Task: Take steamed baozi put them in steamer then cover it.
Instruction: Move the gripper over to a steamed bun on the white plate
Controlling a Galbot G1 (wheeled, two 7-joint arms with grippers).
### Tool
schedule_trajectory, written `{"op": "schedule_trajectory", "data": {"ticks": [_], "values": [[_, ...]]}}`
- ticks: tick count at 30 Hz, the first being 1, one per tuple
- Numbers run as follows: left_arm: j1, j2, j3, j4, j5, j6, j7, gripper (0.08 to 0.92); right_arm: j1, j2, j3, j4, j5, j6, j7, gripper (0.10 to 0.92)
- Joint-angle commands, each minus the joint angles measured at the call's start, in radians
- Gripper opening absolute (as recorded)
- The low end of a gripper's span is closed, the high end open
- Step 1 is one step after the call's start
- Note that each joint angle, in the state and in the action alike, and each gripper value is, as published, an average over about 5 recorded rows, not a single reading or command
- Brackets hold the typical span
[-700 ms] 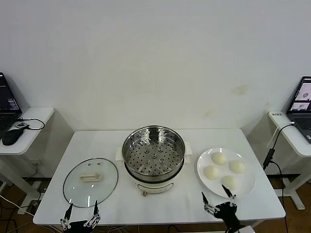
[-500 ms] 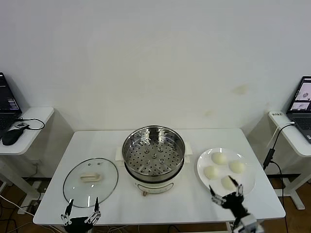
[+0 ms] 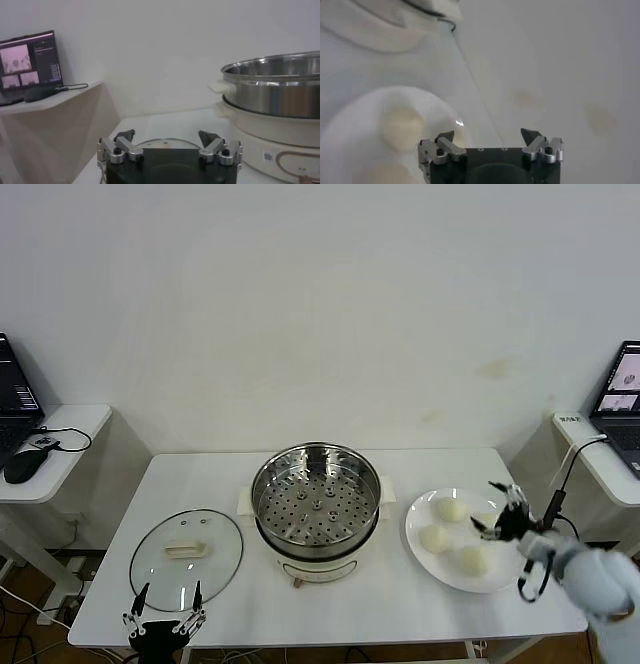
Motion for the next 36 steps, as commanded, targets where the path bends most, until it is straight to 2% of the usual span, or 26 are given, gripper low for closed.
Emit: {"op": "schedule_trajectory", "data": {"ticks": [1,8,17,27,36], "values": [[-0.005,0.002,-0.001,-0.002,0.010,0.006,0.002,0.823,0.310,-0.173,-0.250,-0.137,0.008,0.002,-0.219,0.823],[-0.013,0.006,-0.002,0.003,0.011,0.012,0.003,0.823,0.595,-0.130,-0.610,-0.300,0.004,0.047,-0.312,0.823],[-0.023,0.002,-0.006,0.003,0.014,0.017,0.004,0.823,0.789,0.019,-0.878,-0.466,0.006,0.088,-0.289,0.823],[-0.029,0.001,-0.026,0.007,0.012,0.018,0.006,0.823,0.857,0.226,-0.965,-0.656,-0.037,0.113,-0.285,0.822],[-0.027,0.000,-0.035,0.013,0.010,0.019,0.005,0.823,0.853,0.279,-0.963,-0.725,-0.118,0.114,-0.303,0.822]]}}
